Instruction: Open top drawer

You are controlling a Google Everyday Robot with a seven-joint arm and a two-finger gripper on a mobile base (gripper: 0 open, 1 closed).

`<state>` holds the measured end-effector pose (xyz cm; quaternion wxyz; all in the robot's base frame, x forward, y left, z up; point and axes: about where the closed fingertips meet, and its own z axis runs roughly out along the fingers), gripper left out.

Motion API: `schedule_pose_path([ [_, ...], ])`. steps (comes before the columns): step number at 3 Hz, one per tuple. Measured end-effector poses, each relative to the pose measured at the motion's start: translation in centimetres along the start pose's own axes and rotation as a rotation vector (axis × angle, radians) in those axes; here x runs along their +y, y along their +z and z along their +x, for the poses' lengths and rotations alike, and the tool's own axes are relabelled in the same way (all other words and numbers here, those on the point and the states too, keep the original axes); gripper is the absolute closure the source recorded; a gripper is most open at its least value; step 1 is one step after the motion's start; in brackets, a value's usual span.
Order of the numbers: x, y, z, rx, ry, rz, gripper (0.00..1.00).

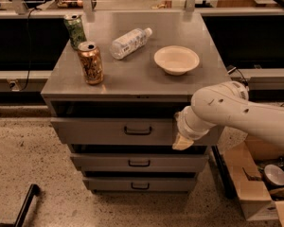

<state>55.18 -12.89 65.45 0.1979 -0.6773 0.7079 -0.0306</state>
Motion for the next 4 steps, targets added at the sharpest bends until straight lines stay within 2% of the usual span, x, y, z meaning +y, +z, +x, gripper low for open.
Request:
schedule_pose_path([
  [1,1.6,-1.2,0.0,-0.006,-0.02,-0.028,0.67],
  [2,3.7,-4.1,-0.4,-0.015,-0.058,-0.068,0.83],
  [3,3.7,-4.1,-0.4,-0.015,-0.058,-0.068,0.65],
  [4,3.7,-4.1,-0.4,-0.015,-0.058,-0.068,0.41],
])
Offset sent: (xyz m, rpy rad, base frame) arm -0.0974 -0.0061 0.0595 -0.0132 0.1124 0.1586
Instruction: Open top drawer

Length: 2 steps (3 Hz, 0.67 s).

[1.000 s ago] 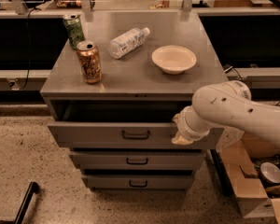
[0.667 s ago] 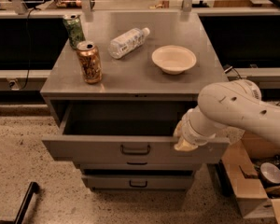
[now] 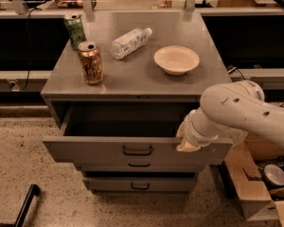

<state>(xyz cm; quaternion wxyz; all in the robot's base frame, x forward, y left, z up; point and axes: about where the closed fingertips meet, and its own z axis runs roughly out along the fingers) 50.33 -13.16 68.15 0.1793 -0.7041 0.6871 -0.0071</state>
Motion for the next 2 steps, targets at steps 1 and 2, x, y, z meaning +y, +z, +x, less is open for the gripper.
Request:
schedule_pose_path([
  [1,0.02,-0.06,-0.06,0.001,-0.002,0.001,0.18],
  [2,0.04,-0.13,-0.1,0.002,-0.003,0.001,0.0],
])
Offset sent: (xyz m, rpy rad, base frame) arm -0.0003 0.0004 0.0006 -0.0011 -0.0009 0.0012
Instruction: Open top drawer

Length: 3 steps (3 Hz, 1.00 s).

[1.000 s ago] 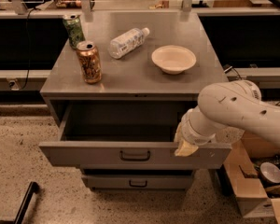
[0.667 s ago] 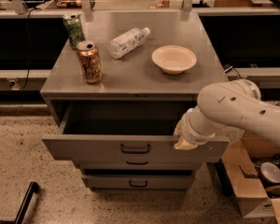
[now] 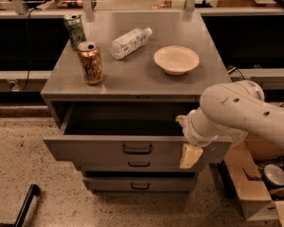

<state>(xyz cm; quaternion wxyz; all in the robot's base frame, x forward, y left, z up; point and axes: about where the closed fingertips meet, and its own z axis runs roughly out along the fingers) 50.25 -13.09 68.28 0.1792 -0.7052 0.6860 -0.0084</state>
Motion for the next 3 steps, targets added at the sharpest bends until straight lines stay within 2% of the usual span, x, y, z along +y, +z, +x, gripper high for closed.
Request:
schedule_pose_path([
  [1,0.0,0.0,0.0,0.0,0.0,0.0,0.0],
  [2,0.15,0.9,-0.18,-0.007,-0.022,-0.049,0.0],
  [3,0.86,0.86,0.41,0.002,-0.007,-0.095,0.18],
])
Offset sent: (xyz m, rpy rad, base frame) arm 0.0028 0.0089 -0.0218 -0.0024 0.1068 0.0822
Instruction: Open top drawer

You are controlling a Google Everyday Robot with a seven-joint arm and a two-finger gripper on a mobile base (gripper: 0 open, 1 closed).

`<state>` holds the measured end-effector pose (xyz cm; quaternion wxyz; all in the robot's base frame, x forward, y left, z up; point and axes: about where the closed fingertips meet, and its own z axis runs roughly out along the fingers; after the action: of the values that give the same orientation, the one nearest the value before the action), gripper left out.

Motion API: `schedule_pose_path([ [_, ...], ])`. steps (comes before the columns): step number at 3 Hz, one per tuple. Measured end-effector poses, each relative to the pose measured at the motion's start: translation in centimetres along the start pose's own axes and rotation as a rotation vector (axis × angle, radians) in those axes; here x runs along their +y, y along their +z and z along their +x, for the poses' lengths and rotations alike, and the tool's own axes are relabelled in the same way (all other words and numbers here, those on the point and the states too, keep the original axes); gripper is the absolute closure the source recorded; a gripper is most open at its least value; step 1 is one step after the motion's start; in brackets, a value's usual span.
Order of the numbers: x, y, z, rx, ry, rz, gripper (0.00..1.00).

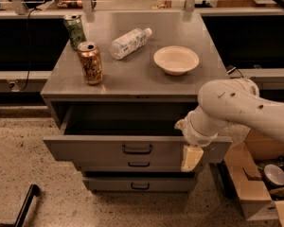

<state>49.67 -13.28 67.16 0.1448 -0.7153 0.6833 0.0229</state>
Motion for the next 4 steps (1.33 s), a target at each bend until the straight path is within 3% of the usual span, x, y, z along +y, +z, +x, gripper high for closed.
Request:
schedule_pose_path([
  [1,1.1,-0.4,0.6,0.012,0.017,-0.049,0.29],
  [4,6.0,-4.2,-0.6,0.063,-0.072,-0.245,0.29],
])
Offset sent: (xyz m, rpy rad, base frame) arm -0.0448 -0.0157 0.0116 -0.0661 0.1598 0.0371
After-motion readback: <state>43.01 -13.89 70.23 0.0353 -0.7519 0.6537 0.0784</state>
